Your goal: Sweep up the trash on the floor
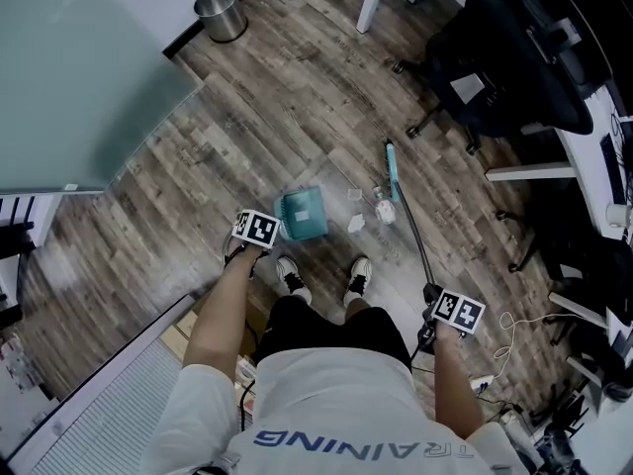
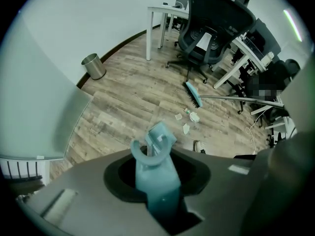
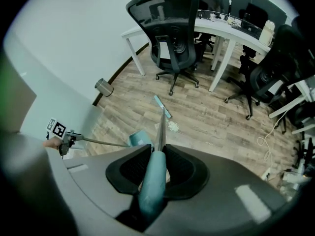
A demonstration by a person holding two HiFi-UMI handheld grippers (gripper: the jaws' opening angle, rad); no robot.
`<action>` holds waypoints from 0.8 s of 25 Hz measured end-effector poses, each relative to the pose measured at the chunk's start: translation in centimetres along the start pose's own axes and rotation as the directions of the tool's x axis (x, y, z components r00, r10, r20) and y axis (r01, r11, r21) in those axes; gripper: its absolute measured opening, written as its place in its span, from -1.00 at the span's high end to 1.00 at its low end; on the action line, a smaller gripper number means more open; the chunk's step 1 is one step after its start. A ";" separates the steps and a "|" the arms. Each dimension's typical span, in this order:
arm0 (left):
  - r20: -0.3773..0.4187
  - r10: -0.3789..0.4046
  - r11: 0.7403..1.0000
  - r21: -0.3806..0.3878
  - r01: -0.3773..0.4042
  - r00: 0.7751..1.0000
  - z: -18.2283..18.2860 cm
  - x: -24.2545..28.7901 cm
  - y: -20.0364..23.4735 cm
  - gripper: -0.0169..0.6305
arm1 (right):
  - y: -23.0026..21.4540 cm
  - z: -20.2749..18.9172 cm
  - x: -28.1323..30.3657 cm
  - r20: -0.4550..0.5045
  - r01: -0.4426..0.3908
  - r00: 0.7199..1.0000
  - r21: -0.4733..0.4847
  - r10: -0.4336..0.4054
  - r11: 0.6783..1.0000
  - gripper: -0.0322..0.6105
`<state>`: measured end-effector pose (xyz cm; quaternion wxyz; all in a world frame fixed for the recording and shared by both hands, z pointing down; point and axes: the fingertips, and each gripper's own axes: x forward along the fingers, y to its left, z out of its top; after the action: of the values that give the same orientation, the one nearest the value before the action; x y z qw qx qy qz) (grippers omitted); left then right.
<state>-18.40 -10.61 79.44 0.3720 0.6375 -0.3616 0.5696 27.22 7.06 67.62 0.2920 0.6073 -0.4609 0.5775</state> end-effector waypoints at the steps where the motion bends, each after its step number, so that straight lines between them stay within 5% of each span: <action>1: 0.000 -0.003 1.000 -0.001 0.003 1.000 0.2 0.0 0.0 0.66 | -0.9 0.3 0.3 0.000 0.024 1.000 0.004 -0.024 1.000 0.56; 11: 0.032 -0.040 0.999 -0.011 0.040 0.999 0.8 0.1 -0.2 0.65 | -7.8 3.3 7.4 -0.077 0.230 0.971 0.027 -0.228 0.973 0.56; 20: 0.019 -0.013 1.000 -0.009 0.013 1.000 -0.1 -0.1 -0.3 0.65 | -5.3 1.0 13.0 -0.181 0.285 0.939 -0.060 -0.291 0.957 0.56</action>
<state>-18.21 -10.41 79.34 0.3752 0.6435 -0.3633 0.5596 31.24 5.44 80.97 0.4254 0.6061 -0.3469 0.5757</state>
